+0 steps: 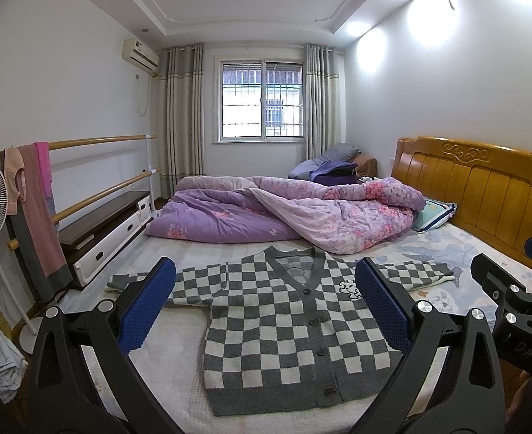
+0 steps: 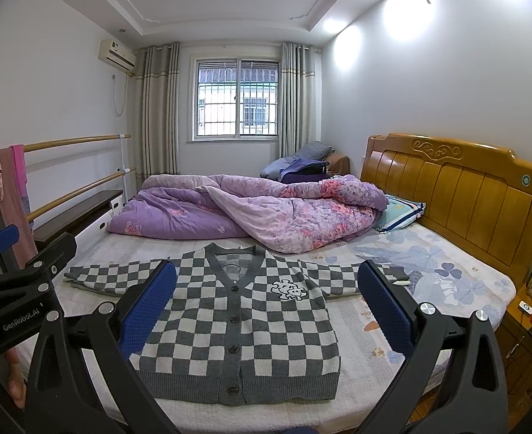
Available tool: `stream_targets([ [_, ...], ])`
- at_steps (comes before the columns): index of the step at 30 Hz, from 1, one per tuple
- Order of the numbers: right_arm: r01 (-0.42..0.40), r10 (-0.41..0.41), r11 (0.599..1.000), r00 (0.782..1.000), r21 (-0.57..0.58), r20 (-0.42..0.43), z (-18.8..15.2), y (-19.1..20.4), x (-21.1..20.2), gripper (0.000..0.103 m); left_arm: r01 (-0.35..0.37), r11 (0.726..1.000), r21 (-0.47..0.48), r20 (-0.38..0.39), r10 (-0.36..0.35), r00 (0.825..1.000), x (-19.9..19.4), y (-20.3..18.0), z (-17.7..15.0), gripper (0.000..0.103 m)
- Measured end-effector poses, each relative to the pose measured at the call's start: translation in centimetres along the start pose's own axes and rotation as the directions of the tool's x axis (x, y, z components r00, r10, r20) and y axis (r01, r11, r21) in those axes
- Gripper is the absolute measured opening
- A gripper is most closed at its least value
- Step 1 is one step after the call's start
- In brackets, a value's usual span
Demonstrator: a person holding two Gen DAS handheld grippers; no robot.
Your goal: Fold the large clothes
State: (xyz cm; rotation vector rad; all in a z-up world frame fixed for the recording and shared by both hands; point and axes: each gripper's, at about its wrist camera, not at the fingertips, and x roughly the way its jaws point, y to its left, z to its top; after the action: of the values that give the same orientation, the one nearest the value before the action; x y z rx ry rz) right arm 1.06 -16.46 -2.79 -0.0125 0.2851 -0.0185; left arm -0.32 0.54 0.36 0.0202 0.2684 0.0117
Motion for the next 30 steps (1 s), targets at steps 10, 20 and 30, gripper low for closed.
stream_targets([
  [10, -0.011, 0.011, 1.000, 0.999, 0.015, -0.041, -0.3, -0.3, 2.8, 0.096, -0.010, 1.000, 0.018, -0.043, 0.010, 0.999, 3.0, 0.0, -0.7, 0.099],
  [20, -0.005, 0.006, 1.000, 0.990, 0.005, -0.138, -1.5, -0.1, 10.5, 0.096, -0.015, 1.000, 0.014, -0.143, 0.017, 0.990, 11.1, 0.5, -2.6, 0.099],
  [30, -0.066, 0.071, 0.997, 0.964, 0.028, -0.255, -4.6, 1.6, 26.9, 0.096, -0.050, 0.998, -0.026, -0.259, 0.041, 0.965, 27.3, 3.5, -6.3, 0.099],
])
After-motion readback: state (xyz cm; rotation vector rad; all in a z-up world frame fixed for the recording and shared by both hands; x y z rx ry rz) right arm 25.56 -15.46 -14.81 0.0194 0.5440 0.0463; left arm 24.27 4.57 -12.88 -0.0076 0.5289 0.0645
